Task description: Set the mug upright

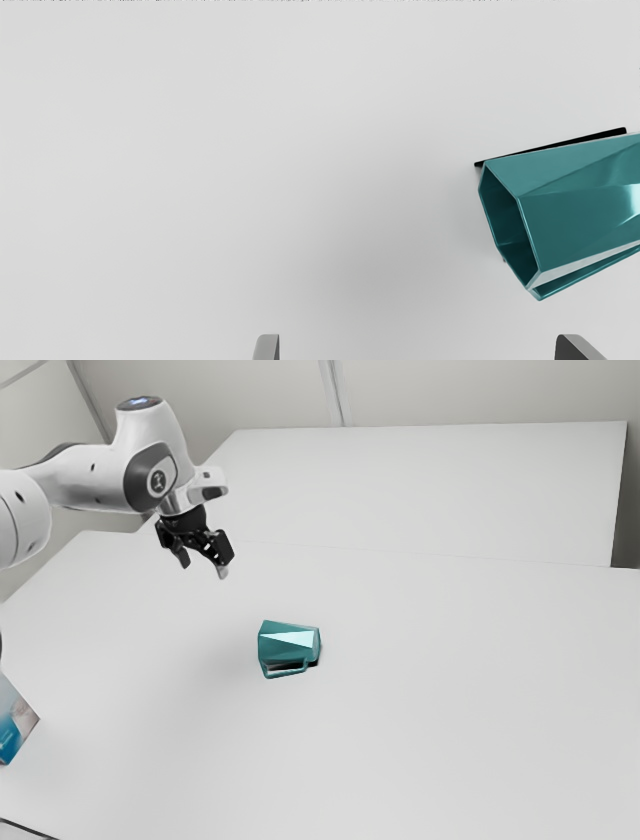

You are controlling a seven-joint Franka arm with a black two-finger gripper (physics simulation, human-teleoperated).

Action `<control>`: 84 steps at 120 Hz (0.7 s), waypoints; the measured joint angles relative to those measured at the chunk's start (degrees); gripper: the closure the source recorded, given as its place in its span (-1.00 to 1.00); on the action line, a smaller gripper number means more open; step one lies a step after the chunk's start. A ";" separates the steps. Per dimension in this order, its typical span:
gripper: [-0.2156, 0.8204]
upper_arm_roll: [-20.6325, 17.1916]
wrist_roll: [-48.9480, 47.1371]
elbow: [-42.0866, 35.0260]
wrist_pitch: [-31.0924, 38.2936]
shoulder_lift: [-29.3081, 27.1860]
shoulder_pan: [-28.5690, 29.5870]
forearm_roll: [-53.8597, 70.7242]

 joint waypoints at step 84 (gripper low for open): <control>-0.58 3.27 3.46 -19.60 6.33 -4.41 7.31 -37.86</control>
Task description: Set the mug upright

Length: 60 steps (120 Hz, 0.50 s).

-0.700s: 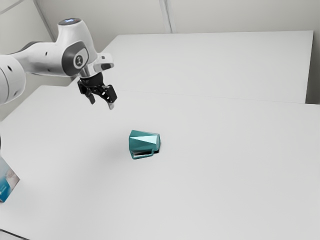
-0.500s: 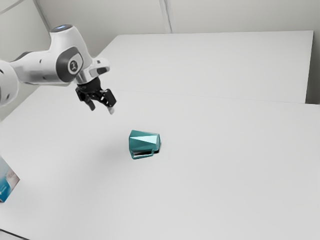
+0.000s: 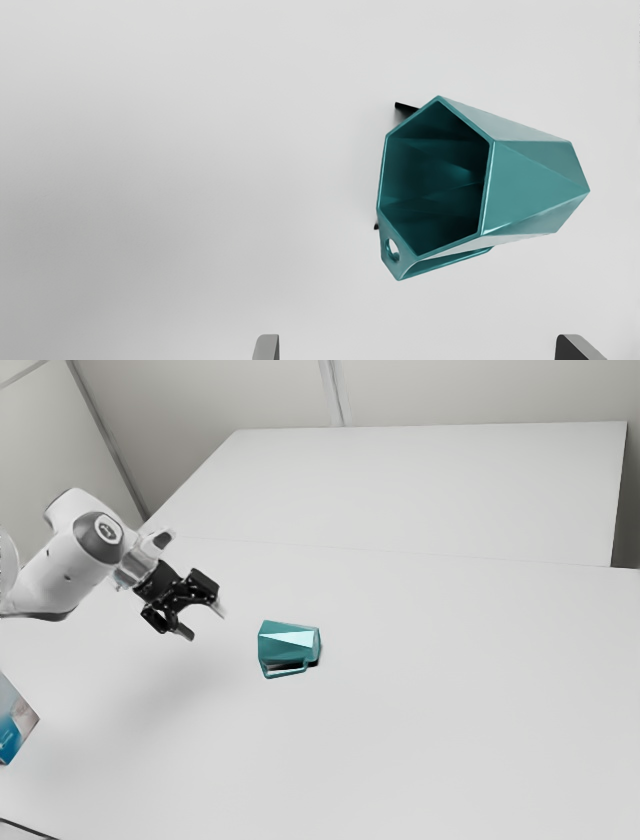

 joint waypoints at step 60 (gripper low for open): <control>-0.58 -0.01 15.08 0.05 0.32 7.78 -4.00 -15.69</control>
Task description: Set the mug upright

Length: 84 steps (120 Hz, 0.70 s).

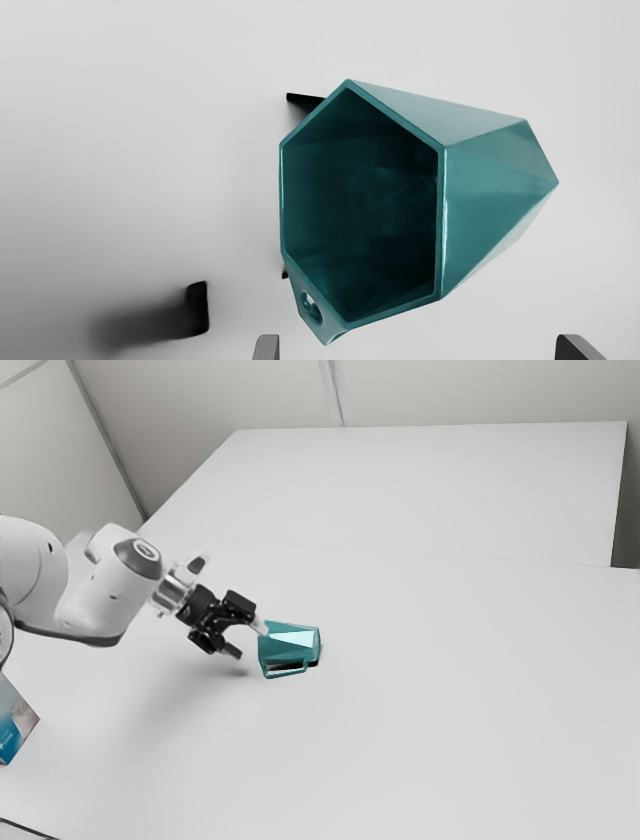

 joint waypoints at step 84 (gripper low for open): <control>-0.58 -1.19 16.74 8.61 -2.89 8.22 -0.35 -5.84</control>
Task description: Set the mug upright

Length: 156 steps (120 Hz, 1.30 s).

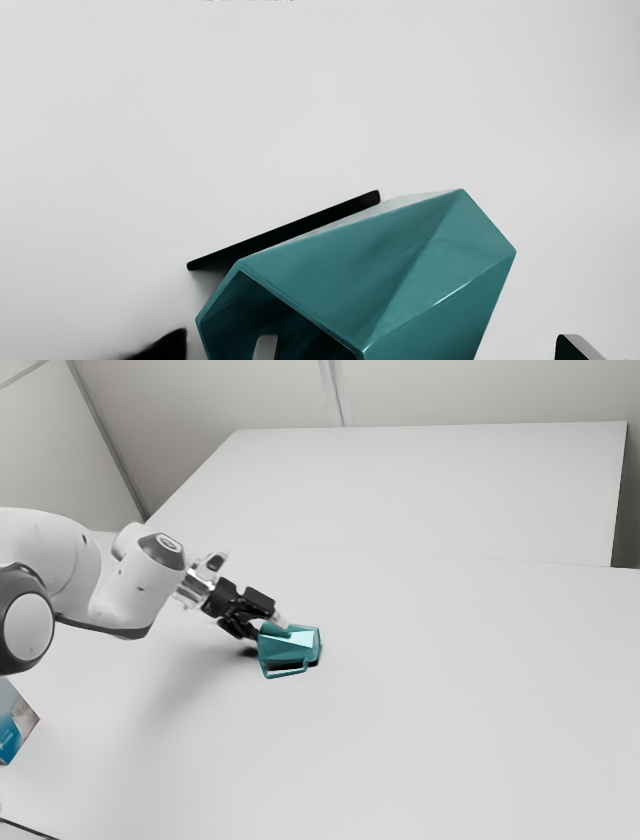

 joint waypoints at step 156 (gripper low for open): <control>0.93 -0.48 -1.41 1.65 0.91 -7.94 -6.06 14.43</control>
